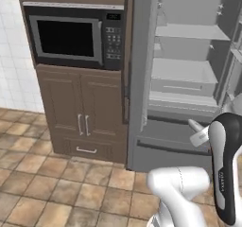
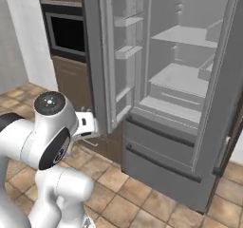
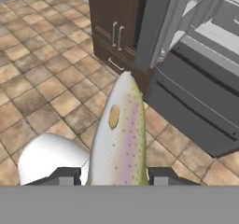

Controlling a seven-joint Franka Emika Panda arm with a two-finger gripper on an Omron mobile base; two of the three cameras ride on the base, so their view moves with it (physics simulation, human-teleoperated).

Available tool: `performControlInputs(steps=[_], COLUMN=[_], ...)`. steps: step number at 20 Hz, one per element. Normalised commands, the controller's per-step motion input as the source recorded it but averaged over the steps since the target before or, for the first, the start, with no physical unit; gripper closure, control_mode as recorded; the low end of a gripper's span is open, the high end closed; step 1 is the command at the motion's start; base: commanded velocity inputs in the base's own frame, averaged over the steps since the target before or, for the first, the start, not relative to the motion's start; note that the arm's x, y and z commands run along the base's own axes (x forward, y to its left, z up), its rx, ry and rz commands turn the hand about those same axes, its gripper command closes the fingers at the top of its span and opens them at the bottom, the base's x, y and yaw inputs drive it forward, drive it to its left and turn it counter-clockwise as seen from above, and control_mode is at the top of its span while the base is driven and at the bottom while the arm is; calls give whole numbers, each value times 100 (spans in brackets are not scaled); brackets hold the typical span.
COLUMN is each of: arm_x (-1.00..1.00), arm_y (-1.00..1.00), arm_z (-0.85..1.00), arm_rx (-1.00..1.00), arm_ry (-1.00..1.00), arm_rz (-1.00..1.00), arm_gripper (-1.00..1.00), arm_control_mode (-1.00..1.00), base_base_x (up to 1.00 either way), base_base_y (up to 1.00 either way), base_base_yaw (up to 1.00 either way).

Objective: Take the cheese, fish, and lemon from the fridge and place them on the plate on the dining counter to create an appetizer plate.

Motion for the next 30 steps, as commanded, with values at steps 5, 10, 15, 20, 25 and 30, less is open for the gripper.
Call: performControlInputs(steps=[5,10,15,20,25,30], arm_x=[0,0,0,0,0,0], arm_y=[0,0,0,0,0,0], arm_z=[0,0,0,0,0,0], arm_rx=[0,0,0,0,0,0], arm_ry=[0,0,0,0,0,0], arm_rz=[0,0,0,0,0,0], arm_gripper=[100,100,100,100,100,100], arm_control_mode=[100,100,100,100,100,100], base_base_x=[-9,0,29,88,97,67], base_base_y=[38,55,66,62,61,33], base_base_yaw=[59,55,51,44,39,41])
